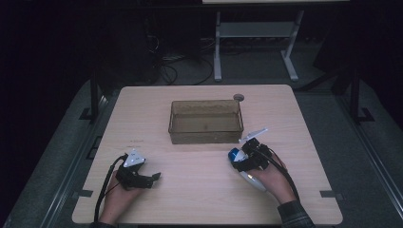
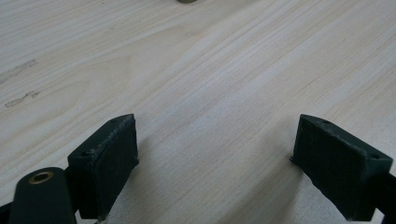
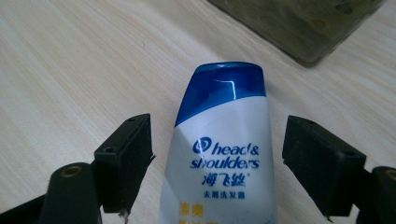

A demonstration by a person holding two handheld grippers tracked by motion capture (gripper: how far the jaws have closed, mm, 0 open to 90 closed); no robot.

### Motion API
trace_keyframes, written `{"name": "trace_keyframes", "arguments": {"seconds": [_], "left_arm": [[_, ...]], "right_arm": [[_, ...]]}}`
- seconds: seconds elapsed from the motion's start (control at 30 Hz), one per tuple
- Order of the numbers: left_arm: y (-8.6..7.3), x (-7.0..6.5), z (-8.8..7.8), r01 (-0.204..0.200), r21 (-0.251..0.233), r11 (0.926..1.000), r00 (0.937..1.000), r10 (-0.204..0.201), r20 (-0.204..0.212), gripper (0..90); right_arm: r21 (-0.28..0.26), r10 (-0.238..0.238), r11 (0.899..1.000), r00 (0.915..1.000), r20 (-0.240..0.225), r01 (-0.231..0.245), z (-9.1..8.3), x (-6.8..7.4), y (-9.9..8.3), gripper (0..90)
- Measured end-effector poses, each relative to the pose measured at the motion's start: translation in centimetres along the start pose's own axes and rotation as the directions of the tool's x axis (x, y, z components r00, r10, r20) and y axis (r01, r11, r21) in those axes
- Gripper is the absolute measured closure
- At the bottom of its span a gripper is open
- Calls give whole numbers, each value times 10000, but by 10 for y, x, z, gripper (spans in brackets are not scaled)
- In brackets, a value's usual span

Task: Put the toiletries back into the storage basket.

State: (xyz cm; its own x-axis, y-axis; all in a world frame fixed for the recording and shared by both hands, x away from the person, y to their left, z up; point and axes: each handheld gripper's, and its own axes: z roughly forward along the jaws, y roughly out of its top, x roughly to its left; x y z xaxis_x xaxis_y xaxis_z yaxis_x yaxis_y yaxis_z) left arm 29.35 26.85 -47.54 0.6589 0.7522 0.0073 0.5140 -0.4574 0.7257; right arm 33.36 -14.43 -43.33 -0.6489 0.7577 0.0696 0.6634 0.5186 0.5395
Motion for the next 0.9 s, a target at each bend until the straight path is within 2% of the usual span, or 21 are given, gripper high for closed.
{"name": "trace_keyframes", "arguments": {"seconds": [0.27,0.53,0.73,0.9], "left_arm": [[0,0,0,-3,-1,10000,10000,3,-1,127],[0,0,0,0,0,10000,10000,0,4,127],[0,0,0,-10,9,10000,10000,10,8,127],[0,-1,0,-8,-2,10000,10000,8,13,127]], "right_arm": [[685,-326,9972,9993,204,312,17,1,4,238],[1286,-329,9913,9990,308,287,25,3,3,248],[1284,-350,9912,9990,276,311,24,2,3,305],[1256,-355,9916,9990,277,317,23,2,3,319]]}}
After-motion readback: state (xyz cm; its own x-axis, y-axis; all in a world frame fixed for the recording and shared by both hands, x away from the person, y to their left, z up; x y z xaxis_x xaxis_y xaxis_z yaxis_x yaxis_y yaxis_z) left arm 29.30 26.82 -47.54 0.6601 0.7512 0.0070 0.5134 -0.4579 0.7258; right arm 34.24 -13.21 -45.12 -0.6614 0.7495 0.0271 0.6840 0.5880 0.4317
